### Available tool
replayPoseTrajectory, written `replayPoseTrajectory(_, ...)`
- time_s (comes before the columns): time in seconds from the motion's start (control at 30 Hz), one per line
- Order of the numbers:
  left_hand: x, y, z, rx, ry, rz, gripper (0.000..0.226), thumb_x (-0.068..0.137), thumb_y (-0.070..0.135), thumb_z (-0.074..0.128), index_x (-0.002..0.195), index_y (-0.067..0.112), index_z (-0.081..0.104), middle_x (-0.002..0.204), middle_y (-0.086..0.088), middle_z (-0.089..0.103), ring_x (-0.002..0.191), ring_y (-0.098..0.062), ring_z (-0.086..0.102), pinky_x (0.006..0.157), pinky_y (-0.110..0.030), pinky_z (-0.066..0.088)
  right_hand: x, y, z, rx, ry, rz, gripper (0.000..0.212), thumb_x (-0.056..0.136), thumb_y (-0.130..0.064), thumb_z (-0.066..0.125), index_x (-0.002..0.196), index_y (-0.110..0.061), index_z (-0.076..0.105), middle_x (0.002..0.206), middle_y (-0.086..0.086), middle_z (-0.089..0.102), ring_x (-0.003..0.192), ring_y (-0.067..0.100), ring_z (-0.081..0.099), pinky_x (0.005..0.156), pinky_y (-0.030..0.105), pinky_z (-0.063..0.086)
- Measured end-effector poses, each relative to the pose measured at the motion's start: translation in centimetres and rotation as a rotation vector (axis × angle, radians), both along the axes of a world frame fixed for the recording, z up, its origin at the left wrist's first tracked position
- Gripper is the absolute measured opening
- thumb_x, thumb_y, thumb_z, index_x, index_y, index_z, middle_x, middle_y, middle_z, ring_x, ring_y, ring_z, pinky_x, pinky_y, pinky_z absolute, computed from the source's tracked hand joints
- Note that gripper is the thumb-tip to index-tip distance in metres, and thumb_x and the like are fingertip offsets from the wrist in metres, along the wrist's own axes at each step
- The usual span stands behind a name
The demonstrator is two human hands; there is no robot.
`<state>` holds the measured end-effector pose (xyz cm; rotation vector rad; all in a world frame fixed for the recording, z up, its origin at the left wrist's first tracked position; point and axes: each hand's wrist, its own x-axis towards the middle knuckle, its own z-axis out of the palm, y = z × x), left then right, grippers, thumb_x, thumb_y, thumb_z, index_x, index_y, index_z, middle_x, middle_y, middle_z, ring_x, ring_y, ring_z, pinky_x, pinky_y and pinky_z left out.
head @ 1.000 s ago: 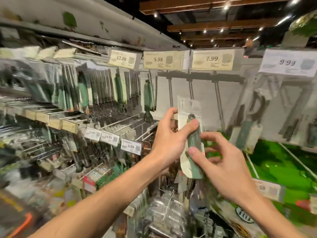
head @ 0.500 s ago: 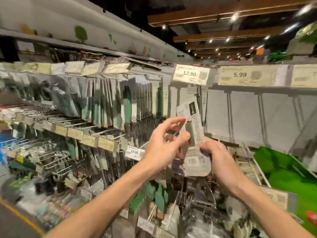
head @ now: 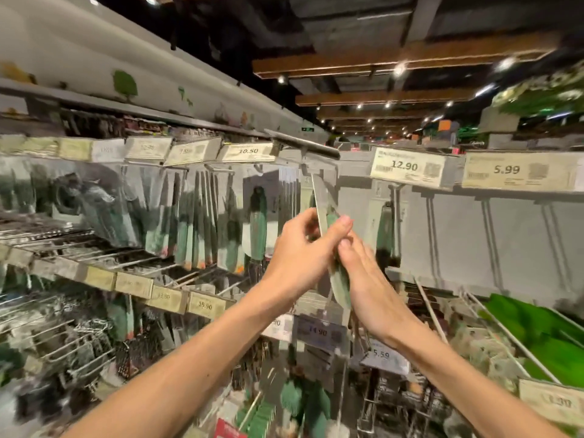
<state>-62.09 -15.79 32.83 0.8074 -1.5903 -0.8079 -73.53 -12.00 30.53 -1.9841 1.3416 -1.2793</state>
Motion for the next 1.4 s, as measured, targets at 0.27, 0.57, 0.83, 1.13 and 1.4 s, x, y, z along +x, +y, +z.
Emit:
replayPoseTrajectory(0.27, 2.0, -3.0, 0.3, -0.105, 0.144, 0.002, 0.023, 0.095, 0.018, 0.064, 0.118, 0.017, 0.061, 0.1, 0.004, 0.075, 0.092, -0.004, 0.07, 0.079, -0.021, 0.055, 1.6, -2.4, 0.8, -0.154, 0.081, -0.091, 0.059, 0.101, -0.039, 0.044, 0.153, -0.038, 0.017, 0.144, -0.022, 0.03, 0.121, -0.02, 0.022, 0.105, 0.014, 0.02)
replayPoseTrajectory(0.57, 1.8, -5.6, 1.3, -0.31, -0.002, 0.243, 0.036, 0.093, 0.029, 0.066, 0.127, 0.031, 0.053, 0.123, 0.016, 0.061, 0.115, 0.001, 0.053, 0.101, -0.022, 0.04, 2.1, -5.5, 1.5, -0.246, 0.168, -0.284, 0.061, 0.1, -0.032, 0.048, 0.155, -0.026, 0.022, 0.15, -0.002, 0.038, 0.133, 0.005, 0.035, 0.092, 0.003, 0.016)
replayPoseTrajectory(0.83, 2.9, -5.0, 0.4, -0.298, -0.044, 0.285, 0.022, 0.096, 0.035, 0.062, 0.118, 0.038, 0.064, 0.099, 0.039, 0.055, 0.101, 0.022, 0.049, 0.096, -0.017, 0.042, 2.9, -4.5, 1.0, -0.292, 0.191, -0.307, 0.062, 0.097, -0.034, 0.055, 0.153, -0.027, 0.029, 0.135, -0.002, 0.05, 0.119, -0.001, 0.041, 0.091, 0.006, 0.021)
replayPoseTrajectory(1.13, 3.3, -7.4, 1.8, -0.145, -0.118, 0.239, 0.031, 0.094, 0.041, 0.057, 0.121, 0.03, 0.065, 0.114, 0.013, 0.069, 0.11, -0.013, 0.063, 0.098, -0.044, 0.051, 3.1, -5.5, 3.2, -0.262, 0.168, -0.368, 0.058, 0.094, -0.037, 0.059, 0.146, -0.016, 0.042, 0.141, 0.004, 0.053, 0.133, 0.018, 0.044, 0.105, 0.027, 0.034)
replayPoseTrajectory(1.4, 1.2, -11.0, 2.3, -0.022, -0.488, 0.264, 0.027, 0.102, 0.016, 0.046, 0.128, 0.018, 0.051, 0.114, -0.008, 0.064, 0.092, -0.025, 0.06, 0.076, -0.034, 0.047, 1.1, -11.3, 1.7, -0.132, 0.286, -0.365, 0.052, 0.092, -0.021, 0.064, 0.14, -0.016, 0.046, 0.11, 0.016, 0.064, 0.099, 0.03, 0.061, 0.086, 0.037, 0.051)
